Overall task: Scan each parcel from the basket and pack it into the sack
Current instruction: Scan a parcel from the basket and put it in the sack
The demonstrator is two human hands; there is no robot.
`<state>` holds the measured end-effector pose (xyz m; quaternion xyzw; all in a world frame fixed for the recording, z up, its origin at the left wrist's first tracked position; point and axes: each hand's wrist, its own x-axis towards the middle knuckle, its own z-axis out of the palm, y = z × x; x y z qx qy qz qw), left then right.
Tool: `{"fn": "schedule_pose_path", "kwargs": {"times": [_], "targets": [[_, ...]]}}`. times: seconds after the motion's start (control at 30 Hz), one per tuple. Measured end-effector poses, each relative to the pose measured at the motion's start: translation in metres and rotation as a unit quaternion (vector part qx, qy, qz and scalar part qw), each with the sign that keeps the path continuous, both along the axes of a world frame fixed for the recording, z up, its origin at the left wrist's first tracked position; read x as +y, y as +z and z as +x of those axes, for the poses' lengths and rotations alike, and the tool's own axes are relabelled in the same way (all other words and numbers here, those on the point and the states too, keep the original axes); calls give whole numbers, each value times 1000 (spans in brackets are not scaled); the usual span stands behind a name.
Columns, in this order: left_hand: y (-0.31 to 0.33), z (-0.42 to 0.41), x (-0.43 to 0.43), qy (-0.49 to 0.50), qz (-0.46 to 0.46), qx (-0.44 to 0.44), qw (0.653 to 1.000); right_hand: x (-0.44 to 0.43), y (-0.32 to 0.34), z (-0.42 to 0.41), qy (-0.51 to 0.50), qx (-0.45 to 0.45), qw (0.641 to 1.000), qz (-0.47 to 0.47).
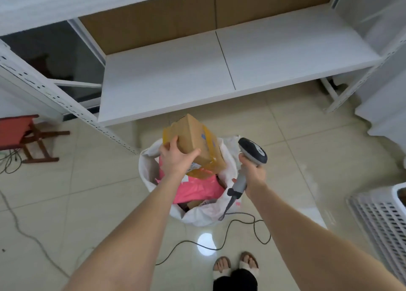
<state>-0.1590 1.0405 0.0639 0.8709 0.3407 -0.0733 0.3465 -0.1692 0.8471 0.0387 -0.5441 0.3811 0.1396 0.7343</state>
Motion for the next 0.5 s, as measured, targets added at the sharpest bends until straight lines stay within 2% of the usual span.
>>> {"fn": "schedule_pose_path", "kwargs": {"times": [0.17,0.3,0.5], "targets": [[-72,18,-1,-22,41,-3,999,-1,-96,11,-11,38,999,30],[-121,26,13,-59,74,-14,995,3,-160,26,17,25,998,46],[-169,44,29,-48,38,-54,997,16,-220,41,37,94,988,115]]}}
